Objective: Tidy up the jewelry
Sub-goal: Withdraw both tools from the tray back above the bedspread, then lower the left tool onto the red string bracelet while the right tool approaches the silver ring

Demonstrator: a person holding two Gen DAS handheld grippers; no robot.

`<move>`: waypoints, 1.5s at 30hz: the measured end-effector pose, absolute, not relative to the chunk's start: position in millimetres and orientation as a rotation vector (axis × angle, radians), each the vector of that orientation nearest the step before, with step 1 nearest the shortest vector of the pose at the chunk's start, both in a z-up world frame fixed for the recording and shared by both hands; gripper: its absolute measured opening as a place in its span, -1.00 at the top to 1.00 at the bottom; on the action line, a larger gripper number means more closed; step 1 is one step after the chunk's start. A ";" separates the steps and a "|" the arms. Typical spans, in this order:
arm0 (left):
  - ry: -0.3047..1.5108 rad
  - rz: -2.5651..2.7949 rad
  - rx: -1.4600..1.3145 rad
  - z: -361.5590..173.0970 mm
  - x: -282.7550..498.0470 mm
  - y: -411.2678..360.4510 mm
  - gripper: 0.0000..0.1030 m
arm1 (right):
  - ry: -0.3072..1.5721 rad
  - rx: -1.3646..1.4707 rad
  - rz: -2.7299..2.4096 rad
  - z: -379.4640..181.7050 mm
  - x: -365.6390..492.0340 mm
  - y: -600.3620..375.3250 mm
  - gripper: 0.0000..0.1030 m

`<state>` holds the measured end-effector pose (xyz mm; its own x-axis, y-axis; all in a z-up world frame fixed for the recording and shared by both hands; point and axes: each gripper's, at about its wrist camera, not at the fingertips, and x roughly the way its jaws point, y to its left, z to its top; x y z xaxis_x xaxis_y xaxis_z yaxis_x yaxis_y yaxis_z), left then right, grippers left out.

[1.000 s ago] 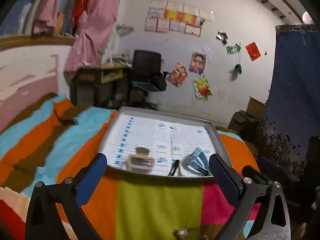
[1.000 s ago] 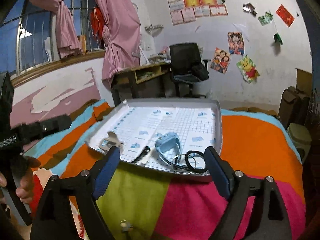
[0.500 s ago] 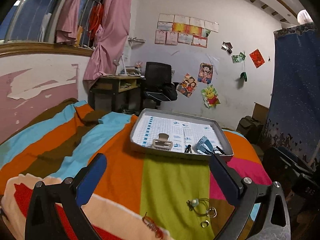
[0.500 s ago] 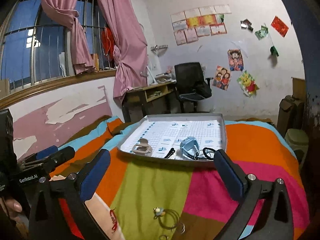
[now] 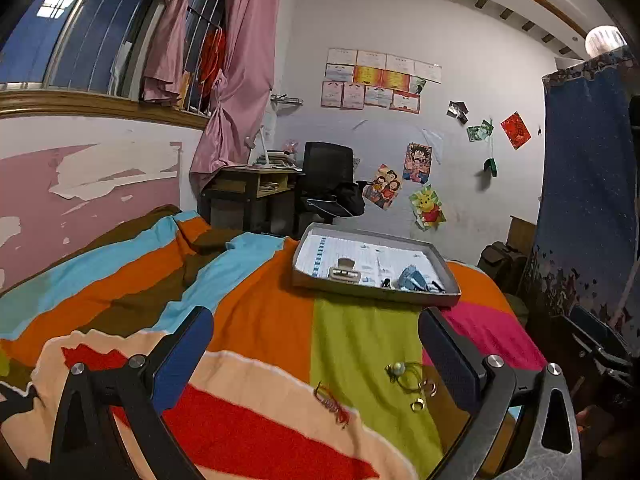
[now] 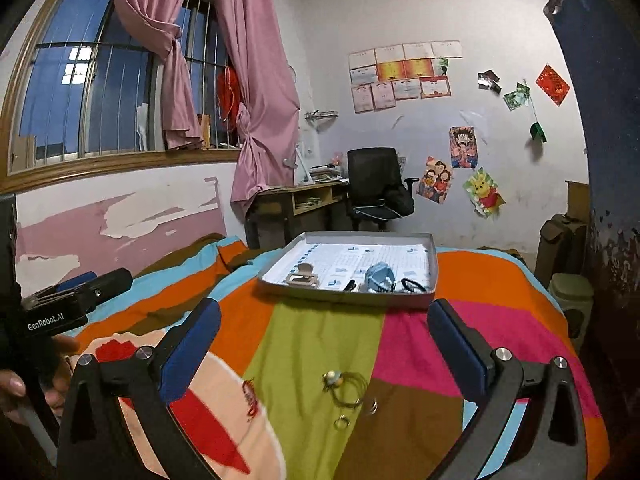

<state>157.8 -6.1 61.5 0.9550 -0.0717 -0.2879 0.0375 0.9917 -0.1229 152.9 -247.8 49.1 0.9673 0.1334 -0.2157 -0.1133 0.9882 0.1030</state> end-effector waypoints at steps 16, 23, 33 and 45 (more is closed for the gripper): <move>0.359 -0.121 -0.058 26.1 106.8 -4.7 -1.00 | 0.286 0.156 0.010 15.6 79.4 -247.2 -0.97; 0.368 -0.121 -0.053 22.9 105.8 -6.2 -1.00 | 0.327 0.163 -0.035 4.7 75.6 -249.7 -0.97; 0.376 -0.081 -0.053 20.3 109.8 -5.1 -1.00 | 0.378 0.159 -0.033 -3.3 84.3 -247.7 -0.97; 0.413 -0.049 -0.085 14.7 125.7 0.5 -1.00 | 0.388 0.167 0.002 -11.6 95.7 -243.6 -0.97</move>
